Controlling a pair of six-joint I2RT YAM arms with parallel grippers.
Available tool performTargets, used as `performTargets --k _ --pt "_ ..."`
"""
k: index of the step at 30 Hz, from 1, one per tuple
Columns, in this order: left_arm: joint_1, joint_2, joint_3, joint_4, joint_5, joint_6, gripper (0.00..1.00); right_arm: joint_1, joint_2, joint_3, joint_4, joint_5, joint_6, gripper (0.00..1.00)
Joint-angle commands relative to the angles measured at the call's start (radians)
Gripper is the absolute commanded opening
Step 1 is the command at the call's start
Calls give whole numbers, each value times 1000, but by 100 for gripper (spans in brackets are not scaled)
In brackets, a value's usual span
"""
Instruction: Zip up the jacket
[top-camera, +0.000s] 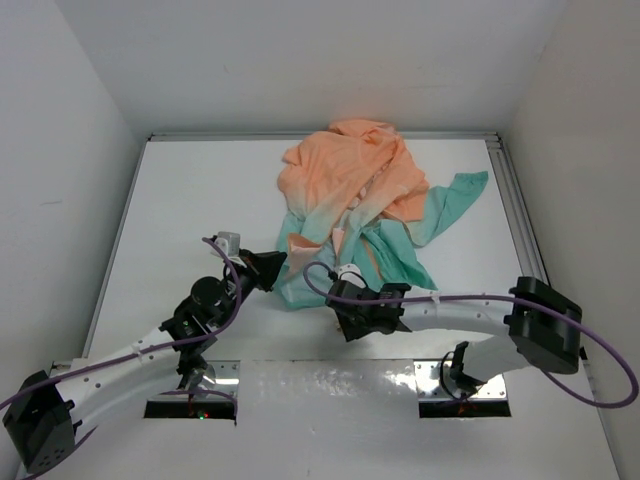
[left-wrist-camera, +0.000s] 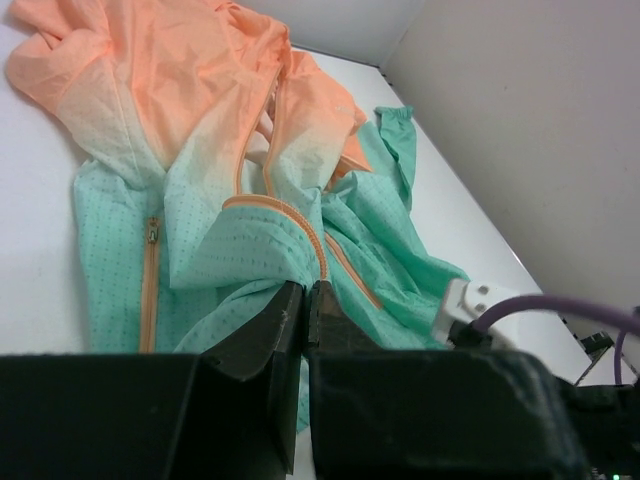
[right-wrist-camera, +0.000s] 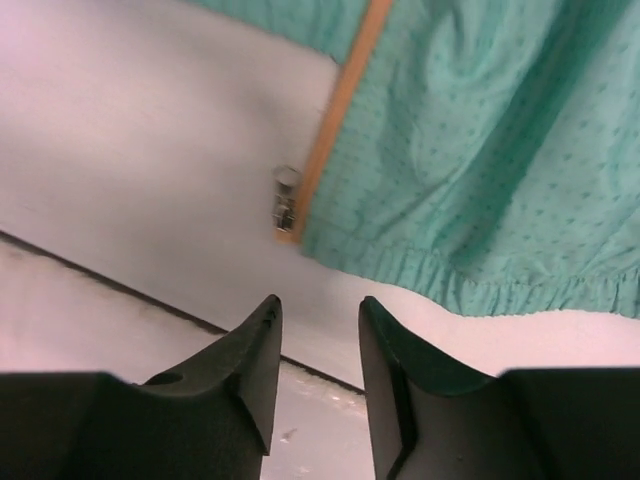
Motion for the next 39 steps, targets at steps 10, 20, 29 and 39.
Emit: performTargets --k 10,20,29,39 --pt "-2 -12 2 38 13 19 0 6 83 103 45 217 63 9" --pt "-2 -4 6 35 16 15 0 6 103 45 104 154 105 30" --pt "-2 -6 5 35 11 14 0 6 108 -6 107 137 145 27" --pt "-2 -15 2 36 14 15 0 6 152 -20 116 97 158 34"
